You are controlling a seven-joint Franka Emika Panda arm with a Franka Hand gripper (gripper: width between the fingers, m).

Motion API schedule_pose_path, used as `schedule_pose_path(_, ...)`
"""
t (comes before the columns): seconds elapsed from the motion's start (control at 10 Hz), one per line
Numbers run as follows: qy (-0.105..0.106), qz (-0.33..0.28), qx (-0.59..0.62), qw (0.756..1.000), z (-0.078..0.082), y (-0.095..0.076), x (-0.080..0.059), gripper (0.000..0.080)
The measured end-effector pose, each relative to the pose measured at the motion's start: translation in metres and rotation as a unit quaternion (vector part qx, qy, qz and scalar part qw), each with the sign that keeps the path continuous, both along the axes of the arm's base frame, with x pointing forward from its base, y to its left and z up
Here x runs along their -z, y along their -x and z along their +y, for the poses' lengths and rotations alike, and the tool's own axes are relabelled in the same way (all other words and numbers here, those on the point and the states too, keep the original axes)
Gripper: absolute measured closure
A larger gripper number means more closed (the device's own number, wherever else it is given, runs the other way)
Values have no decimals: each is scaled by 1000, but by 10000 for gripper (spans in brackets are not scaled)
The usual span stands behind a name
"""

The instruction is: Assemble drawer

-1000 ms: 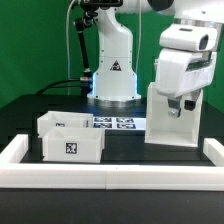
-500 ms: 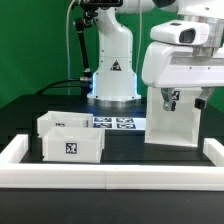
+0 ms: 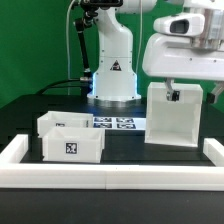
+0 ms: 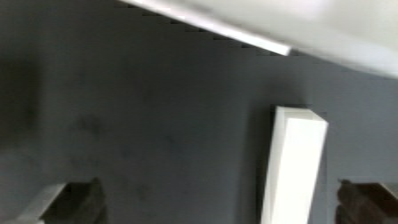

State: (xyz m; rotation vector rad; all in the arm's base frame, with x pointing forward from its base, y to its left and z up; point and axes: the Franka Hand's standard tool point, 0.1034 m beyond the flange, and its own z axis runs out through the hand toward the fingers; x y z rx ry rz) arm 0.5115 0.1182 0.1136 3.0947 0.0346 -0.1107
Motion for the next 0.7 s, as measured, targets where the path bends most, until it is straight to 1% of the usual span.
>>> schedule_pose_path(0.1, -2, -2, 6, 1000, 1, 4, -10, 150)
schedule_pose_path(0.2, -3, -6, 7, 1000, 2, 11, -18, 150)
schedule_pose_path(0.4, 2, -9, 15, 1000, 6, 36, -29, 150)
schedule_pose_path(0.5, 5, -8, 25, 1000, 9, 50, -30, 150)
schedule_pose_path(0.6, 7, -9, 32, 999, 15, 65, -28, 150)
schedule_pose_path(0.7, 8, -5, 27, 1000, 18, 75, -23, 150)
